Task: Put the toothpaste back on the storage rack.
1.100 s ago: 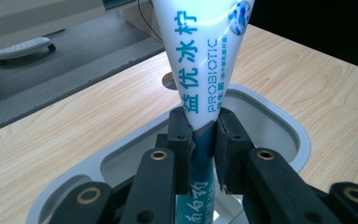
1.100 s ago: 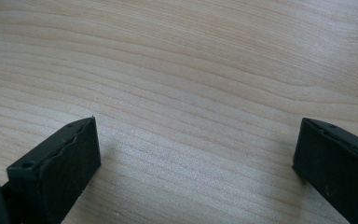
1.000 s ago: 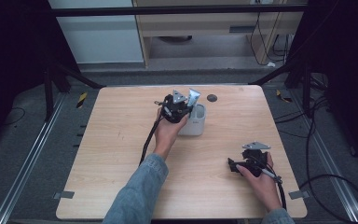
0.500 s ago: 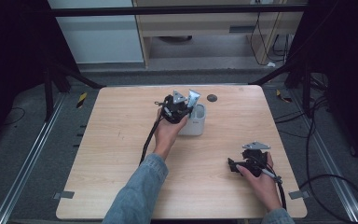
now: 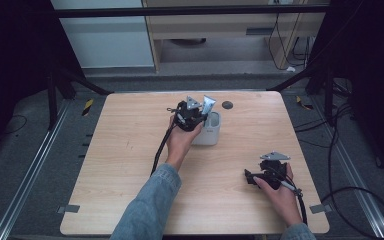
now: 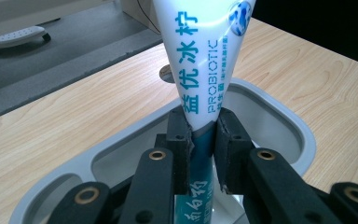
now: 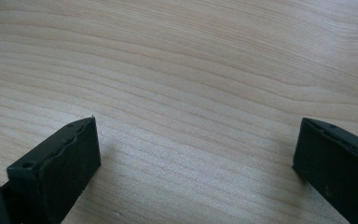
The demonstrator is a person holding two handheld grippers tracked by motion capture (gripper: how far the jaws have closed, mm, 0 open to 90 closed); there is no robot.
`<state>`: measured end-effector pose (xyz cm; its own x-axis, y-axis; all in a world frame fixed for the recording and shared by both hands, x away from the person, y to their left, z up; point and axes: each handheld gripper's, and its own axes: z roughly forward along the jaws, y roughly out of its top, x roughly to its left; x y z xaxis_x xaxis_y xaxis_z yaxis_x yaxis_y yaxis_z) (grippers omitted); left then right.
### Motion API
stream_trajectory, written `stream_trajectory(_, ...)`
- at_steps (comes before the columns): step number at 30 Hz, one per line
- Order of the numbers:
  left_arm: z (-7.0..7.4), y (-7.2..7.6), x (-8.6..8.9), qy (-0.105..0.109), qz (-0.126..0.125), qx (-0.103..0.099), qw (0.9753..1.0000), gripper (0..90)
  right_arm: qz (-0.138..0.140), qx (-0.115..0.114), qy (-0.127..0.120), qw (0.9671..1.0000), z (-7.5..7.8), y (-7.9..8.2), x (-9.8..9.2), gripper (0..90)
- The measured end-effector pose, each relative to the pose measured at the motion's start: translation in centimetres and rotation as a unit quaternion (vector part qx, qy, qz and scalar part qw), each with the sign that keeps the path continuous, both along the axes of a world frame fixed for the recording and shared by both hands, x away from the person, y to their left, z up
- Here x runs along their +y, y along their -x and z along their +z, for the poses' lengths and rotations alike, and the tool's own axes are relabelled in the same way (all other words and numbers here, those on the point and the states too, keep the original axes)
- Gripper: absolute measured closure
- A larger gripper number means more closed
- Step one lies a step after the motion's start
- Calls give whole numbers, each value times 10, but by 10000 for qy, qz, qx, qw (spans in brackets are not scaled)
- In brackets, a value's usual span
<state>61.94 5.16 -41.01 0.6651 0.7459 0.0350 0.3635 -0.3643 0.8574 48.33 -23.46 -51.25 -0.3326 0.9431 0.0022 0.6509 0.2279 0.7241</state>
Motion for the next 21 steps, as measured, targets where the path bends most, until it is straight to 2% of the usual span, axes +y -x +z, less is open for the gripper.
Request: stream_trajectory(21, 0, -2, 0, 27, 5, 59, 10000, 764, 5, -3, 3, 10000, 0, 0, 0, 8)
